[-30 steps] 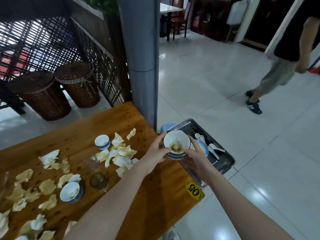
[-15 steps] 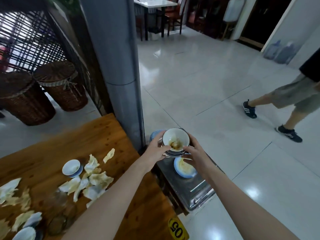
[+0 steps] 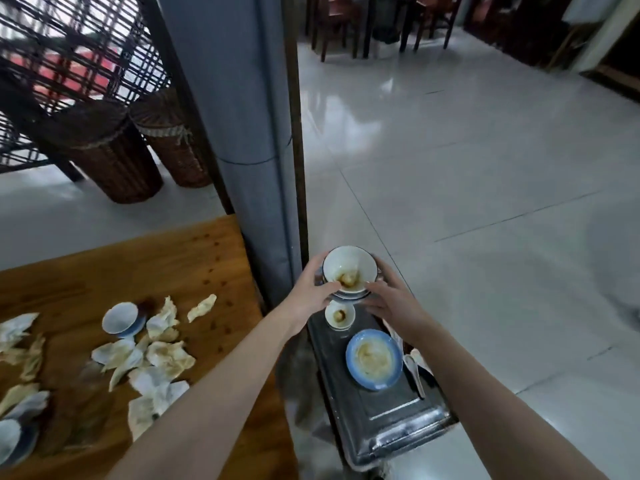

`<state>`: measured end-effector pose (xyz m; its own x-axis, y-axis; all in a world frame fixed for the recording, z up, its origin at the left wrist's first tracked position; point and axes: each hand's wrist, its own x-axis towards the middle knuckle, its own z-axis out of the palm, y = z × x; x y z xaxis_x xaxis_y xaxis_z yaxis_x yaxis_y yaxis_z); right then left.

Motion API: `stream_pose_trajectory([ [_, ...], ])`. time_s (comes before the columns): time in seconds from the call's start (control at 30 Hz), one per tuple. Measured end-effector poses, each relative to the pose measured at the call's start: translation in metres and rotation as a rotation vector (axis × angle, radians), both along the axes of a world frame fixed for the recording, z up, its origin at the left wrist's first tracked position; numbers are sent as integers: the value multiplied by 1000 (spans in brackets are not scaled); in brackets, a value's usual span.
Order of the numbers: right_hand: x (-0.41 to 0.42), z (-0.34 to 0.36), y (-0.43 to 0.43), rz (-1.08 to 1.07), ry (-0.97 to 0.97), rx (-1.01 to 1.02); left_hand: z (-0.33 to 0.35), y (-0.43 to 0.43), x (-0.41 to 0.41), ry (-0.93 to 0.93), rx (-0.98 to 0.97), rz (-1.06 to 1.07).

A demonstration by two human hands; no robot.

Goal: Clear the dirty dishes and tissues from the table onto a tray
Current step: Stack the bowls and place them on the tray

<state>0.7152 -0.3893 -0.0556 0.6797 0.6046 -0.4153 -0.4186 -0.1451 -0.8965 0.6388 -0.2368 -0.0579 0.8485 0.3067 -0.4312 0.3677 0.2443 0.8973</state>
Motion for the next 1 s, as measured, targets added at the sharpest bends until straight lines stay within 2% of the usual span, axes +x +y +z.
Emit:
stream_pose_trajectory([
  [0.1, 39, -12, -13, 78, 32, 33, -12, -16, 29, 47, -17, 77],
  [0.37, 127, -67, -41, 131, 90, -62, -70, -55, 107, 120, -8, 136],
  [0.73, 184, -187, -50, 155, 176, -163, -196, -67, 163, 224, 43, 121],
  [0.87, 195, -235, -43, 160, 221, -192, -247, -63, 174, 362, 19, 133],
  [1.0, 198, -278, -40, 166, 249, -190, -288, -62, 177, 417, 9, 130],
])
